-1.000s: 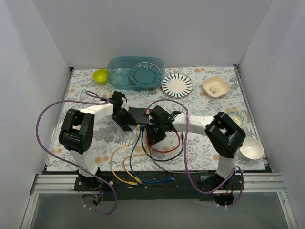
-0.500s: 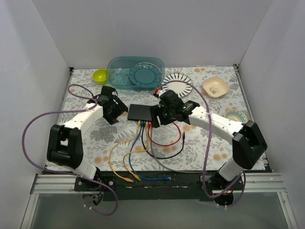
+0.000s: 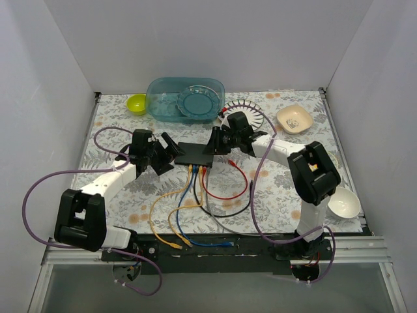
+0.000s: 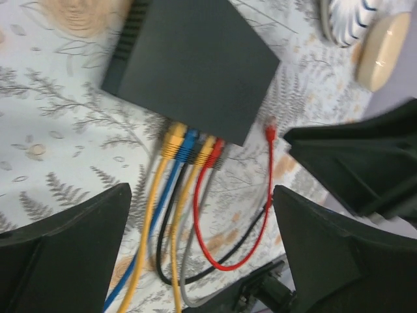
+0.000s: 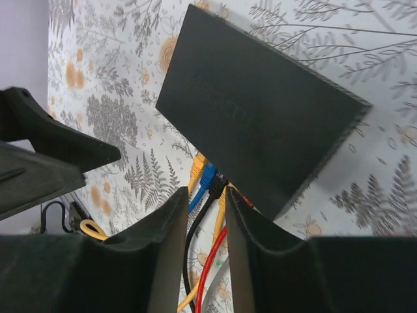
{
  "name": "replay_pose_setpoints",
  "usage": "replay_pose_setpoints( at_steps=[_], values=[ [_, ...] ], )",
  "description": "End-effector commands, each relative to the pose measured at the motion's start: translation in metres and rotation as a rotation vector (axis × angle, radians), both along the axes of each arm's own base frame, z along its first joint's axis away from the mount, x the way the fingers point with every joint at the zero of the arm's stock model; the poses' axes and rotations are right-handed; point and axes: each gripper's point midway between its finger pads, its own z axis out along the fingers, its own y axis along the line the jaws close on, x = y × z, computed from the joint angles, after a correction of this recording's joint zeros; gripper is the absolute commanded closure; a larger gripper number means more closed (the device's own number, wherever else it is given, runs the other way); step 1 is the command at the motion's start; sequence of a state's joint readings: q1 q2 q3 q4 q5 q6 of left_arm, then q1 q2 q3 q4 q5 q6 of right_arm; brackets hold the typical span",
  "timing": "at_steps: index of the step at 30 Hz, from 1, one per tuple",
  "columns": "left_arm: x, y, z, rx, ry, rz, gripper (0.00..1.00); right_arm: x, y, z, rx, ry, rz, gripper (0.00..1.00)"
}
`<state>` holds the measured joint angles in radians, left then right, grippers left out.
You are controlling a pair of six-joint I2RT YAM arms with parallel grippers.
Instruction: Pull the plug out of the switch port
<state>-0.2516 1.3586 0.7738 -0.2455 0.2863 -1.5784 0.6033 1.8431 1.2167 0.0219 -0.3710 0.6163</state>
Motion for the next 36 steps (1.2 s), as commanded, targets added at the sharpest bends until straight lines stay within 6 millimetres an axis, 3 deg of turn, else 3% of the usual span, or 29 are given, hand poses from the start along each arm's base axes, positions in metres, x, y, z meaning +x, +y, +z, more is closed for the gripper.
replay_pose_setpoints(
  at_steps=[1,8,13,15,19,22,25,26,32,33,34,35,36],
  values=[
    [0.001,-0.024,0.026,-0.106,-0.125,-0.140,0.16,0.010,0.041,0.036,0.188,-0.016,0.076,0.67],
    [0.003,-0.028,0.011,-0.154,-0.123,-0.130,0.37,0.006,0.054,0.024,0.268,0.063,0.115,0.85],
    [0.006,-0.028,-0.001,-0.164,-0.122,-0.101,0.57,0.007,0.058,0.014,0.258,0.088,0.123,0.90],
    [0.009,-0.025,-0.008,-0.157,-0.111,-0.079,0.61,0.009,0.060,0.013,0.254,0.089,0.130,0.93],
    [0.011,-0.025,-0.022,-0.150,-0.084,-0.072,0.76,0.010,0.057,-0.012,0.198,0.116,0.130,0.95],
    [0.012,-0.024,-0.030,-0.152,-0.068,-0.063,0.77,0.007,0.054,-0.025,0.204,0.153,0.127,0.99],
    [0.011,-0.022,-0.037,-0.167,-0.053,-0.046,0.70,0.007,0.054,-0.038,0.192,0.190,0.118,0.99],
    [0.011,-0.021,-0.039,-0.174,-0.042,-0.036,0.62,0.007,0.053,-0.041,0.184,0.201,0.115,0.99],
    [0.002,-0.016,-0.049,-0.193,0.001,-0.025,0.40,0.001,0.050,-0.058,0.163,0.235,0.116,0.99],
    [0.002,-0.014,-0.048,-0.202,-0.002,-0.018,0.29,0.000,0.049,-0.060,0.161,0.240,0.114,0.99],
    [0.000,-0.013,-0.050,-0.207,0.006,-0.015,0.10,0.000,0.049,-0.062,0.160,0.244,0.115,0.99],
    [-0.002,-0.013,-0.049,-0.209,0.008,-0.013,0.02,-0.002,0.047,-0.065,0.157,0.249,0.114,0.99],
    [-0.002,-0.014,-0.047,-0.217,-0.003,-0.015,0.02,-0.003,0.047,-0.066,0.158,0.251,0.113,0.99]
  ],
)
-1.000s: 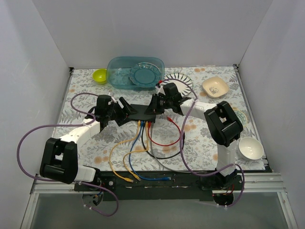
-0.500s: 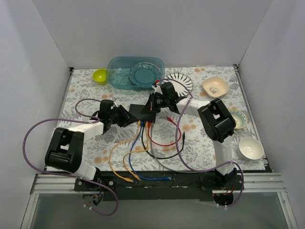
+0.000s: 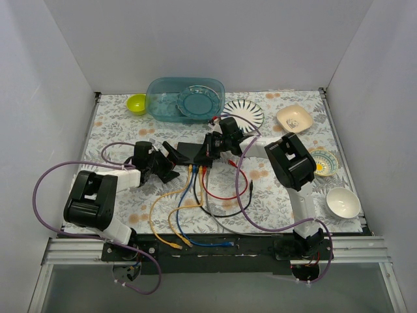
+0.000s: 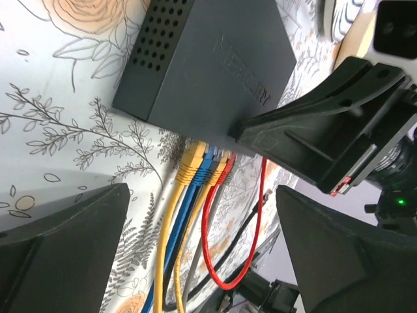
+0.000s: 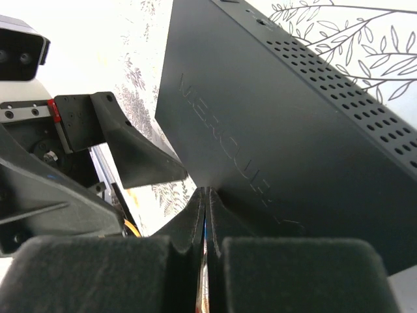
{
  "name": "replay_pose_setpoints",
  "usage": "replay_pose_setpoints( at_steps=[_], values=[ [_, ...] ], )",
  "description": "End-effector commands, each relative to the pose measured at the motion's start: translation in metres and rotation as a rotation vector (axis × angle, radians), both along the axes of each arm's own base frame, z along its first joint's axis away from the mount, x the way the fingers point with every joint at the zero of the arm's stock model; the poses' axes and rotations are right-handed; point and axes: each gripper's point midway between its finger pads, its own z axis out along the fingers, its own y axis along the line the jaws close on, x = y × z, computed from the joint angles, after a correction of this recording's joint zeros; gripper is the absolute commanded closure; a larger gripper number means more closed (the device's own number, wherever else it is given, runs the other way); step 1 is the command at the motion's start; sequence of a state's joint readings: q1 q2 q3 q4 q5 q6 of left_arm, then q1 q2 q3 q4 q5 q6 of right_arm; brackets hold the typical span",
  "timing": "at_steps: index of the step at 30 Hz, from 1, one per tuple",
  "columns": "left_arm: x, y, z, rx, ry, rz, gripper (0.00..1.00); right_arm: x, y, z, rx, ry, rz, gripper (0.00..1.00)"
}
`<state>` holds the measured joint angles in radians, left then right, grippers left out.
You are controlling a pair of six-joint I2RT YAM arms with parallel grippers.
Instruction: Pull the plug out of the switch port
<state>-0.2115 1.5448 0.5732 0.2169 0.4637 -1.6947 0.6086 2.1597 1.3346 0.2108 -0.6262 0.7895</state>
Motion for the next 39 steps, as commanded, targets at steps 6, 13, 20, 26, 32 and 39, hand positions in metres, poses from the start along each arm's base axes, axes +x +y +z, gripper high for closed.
replay_pose_setpoints(
  at_steps=[6,13,20,26,32,39],
  values=[
    [-0.001,0.007,0.012,0.009,-0.062,0.018,0.02,-0.003,-0.009,-0.017,-0.025,0.022,-0.011,0.99],
    [-0.004,0.000,0.006,-0.075,-0.075,0.025,0.18,0.003,-0.015,-0.017,-0.032,0.024,-0.040,0.99],
    [0.002,-0.012,0.001,-0.158,-0.057,-0.001,0.39,0.008,-0.017,-0.020,-0.068,0.032,-0.054,0.99],
    [0.013,-0.014,-0.011,-0.132,-0.051,-0.018,0.48,0.011,-0.019,-0.025,-0.102,0.041,-0.058,0.99],
    [0.017,-0.009,-0.022,-0.090,-0.042,-0.003,0.58,0.014,-0.019,-0.027,-0.112,0.042,-0.058,0.99],
    [0.017,-0.012,-0.037,-0.100,0.002,-0.018,0.60,0.015,-0.018,-0.030,-0.123,0.050,-0.056,0.99]
  ],
)
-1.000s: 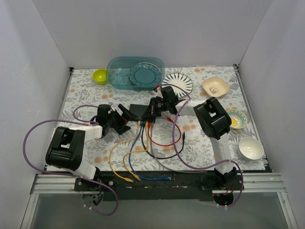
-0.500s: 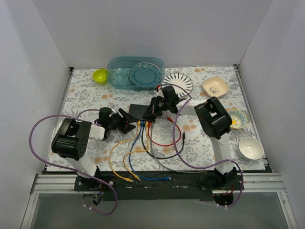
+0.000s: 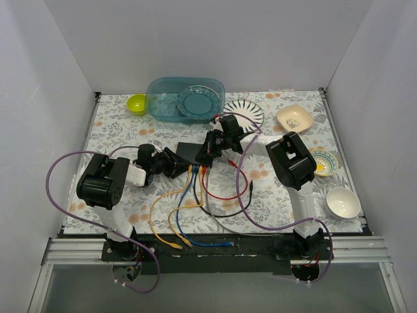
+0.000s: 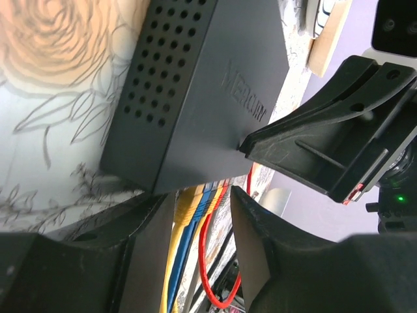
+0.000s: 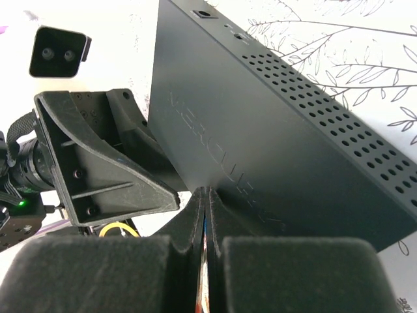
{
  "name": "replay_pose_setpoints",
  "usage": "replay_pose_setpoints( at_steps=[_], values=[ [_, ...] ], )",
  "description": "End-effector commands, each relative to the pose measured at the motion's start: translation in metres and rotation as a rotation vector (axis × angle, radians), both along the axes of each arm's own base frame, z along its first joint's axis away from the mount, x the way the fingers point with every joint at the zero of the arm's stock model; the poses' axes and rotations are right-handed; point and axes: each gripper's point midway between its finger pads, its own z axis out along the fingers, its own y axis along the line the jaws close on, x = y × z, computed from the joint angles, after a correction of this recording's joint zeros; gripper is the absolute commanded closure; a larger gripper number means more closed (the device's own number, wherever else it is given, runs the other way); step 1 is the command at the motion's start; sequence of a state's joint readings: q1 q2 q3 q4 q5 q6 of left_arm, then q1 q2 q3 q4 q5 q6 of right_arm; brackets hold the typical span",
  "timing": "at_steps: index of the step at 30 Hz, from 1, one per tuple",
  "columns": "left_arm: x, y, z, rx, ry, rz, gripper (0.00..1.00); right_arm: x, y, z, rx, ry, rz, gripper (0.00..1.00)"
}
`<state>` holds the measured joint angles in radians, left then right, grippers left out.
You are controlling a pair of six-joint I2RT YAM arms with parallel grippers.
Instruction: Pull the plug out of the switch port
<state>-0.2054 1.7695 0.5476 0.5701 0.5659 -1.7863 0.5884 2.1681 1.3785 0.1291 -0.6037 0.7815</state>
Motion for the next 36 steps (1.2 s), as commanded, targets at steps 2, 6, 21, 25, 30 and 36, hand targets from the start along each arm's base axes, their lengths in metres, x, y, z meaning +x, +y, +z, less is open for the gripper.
replay_pose_setpoints(
  at_steps=[2,6,21,25,30,36],
  values=[
    [0.002,0.003,-0.021,0.032,0.047,0.005,0.61,0.004,-0.010,-0.029,-0.087,0.028,-0.019,0.99],
    [0.004,0.004,-0.023,0.023,0.058,0.017,0.65,0.004,-0.010,-0.030,-0.097,0.029,-0.013,0.99],
    [-0.003,0.001,-0.025,-0.004,0.030,-0.046,0.74,0.004,-0.011,-0.033,-0.110,0.027,-0.005,0.99],
    [-0.006,-0.001,-0.023,-0.013,0.013,-0.082,0.71,0.003,-0.012,-0.035,-0.117,0.029,-0.003,0.99],
    [-0.010,-0.001,-0.026,0.000,0.016,-0.118,0.66,0.004,-0.013,-0.037,-0.121,0.032,-0.006,0.99],
    [-0.009,0.000,-0.032,0.020,0.027,-0.128,0.70,0.003,-0.013,-0.039,-0.125,0.034,-0.004,0.99]
  ],
)
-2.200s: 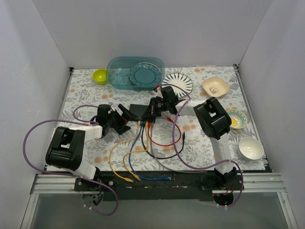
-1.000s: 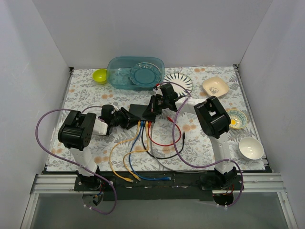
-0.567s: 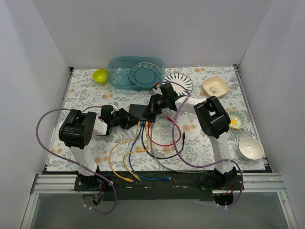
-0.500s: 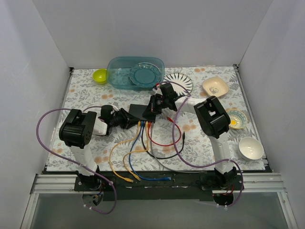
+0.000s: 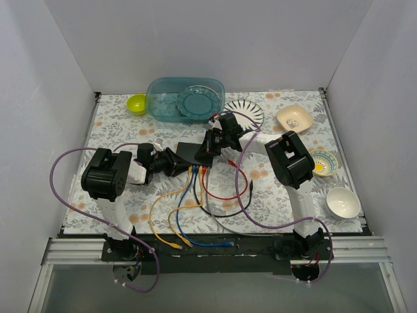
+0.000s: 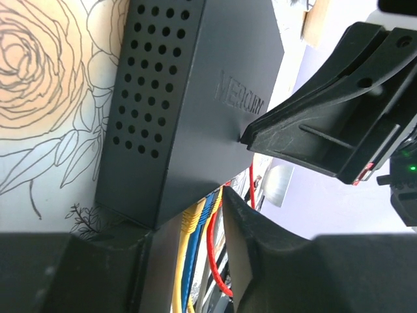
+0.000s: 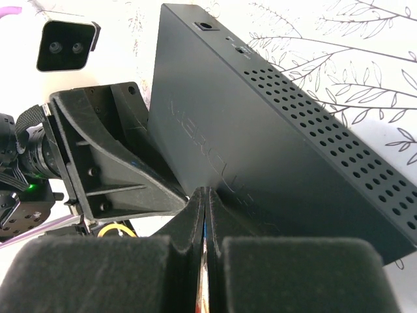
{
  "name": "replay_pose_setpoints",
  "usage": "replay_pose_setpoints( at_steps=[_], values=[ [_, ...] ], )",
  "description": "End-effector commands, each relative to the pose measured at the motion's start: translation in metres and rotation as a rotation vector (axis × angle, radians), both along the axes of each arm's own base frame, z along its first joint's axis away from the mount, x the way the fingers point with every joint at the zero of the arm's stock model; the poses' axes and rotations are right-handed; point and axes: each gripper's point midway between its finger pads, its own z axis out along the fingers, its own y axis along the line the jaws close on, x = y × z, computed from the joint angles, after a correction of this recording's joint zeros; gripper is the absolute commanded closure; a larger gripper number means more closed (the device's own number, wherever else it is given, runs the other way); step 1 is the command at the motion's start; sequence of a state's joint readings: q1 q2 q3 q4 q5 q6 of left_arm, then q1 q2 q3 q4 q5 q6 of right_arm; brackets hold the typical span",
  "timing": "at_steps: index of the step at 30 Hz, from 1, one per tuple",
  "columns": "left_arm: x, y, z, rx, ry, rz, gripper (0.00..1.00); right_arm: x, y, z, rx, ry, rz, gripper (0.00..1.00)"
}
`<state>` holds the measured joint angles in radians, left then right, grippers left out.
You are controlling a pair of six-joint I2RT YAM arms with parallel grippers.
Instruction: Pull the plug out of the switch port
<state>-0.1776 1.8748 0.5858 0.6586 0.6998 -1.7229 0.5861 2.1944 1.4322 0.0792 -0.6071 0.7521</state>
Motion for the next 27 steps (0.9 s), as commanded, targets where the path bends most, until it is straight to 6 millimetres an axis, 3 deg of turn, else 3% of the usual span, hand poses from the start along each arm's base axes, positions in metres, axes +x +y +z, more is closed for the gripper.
replay_pose_setpoints(
  at_steps=[1,12,18,27],
  values=[
    [-0.012,0.007,-0.028,0.074,0.072,-0.020,0.72,-0.002,-0.015,-0.039,-0.112,0.038,-0.021,0.99],
    [-0.011,0.010,-0.037,0.097,0.106,0.005,0.81,-0.002,-0.015,-0.040,-0.112,0.041,-0.021,0.99],
    [-0.008,0.012,-0.041,0.099,0.127,0.040,1.00,-0.005,-0.017,-0.043,-0.119,0.046,-0.018,0.99],
    [-0.019,0.015,-0.036,0.116,0.130,0.030,1.00,-0.005,-0.018,-0.042,-0.121,0.035,-0.014,0.99]
  ],
)
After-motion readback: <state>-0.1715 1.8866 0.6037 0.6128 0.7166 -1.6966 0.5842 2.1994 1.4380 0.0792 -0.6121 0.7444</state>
